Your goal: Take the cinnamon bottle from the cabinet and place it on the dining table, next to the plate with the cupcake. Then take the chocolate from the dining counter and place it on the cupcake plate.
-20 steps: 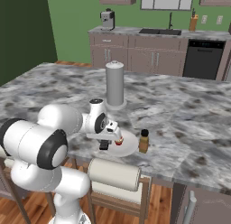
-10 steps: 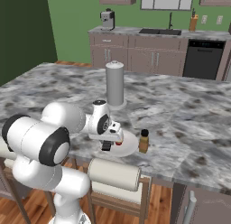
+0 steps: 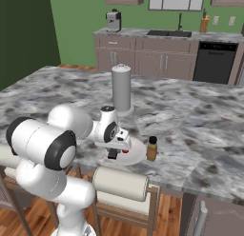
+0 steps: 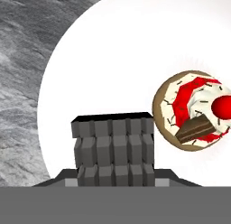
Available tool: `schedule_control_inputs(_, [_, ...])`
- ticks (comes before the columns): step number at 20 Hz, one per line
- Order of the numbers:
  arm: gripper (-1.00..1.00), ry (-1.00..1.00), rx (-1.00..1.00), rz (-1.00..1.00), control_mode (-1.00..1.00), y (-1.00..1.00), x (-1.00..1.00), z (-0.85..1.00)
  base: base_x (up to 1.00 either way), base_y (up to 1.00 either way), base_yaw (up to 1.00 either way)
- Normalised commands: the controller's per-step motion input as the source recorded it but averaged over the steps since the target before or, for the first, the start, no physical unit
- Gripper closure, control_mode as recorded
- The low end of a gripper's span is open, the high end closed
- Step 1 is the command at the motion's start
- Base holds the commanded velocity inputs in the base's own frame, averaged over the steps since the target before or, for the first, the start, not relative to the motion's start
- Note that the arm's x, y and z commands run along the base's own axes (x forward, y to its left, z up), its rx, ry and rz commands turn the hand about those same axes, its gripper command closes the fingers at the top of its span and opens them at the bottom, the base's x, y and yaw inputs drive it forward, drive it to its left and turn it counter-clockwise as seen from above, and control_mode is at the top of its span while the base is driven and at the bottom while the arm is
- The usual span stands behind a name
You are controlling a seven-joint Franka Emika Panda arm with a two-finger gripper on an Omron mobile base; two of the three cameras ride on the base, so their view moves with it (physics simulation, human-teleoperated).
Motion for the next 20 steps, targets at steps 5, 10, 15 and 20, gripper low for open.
schedule_control_inputs(5, [1.0,0.0,0.0,0.0,-1.0,0.0,0.14,0.0,0.0,0.0,0.0])
schedule_control_inputs(10, [1.0,0.0,0.0,0.0,-1.0,0.0,0.15,-0.01,0.0,0.0,0.0])
schedule_control_inputs(15, [1.0,0.0,0.0,0.0,-1.0,0.0,0.05,-0.07,0.0,0.0,0.0])
schedule_control_inputs(20, [1.0,0.0,0.0,0.0,-1.0,0.0,0.02,-0.14,0.0,0.0,0.0])
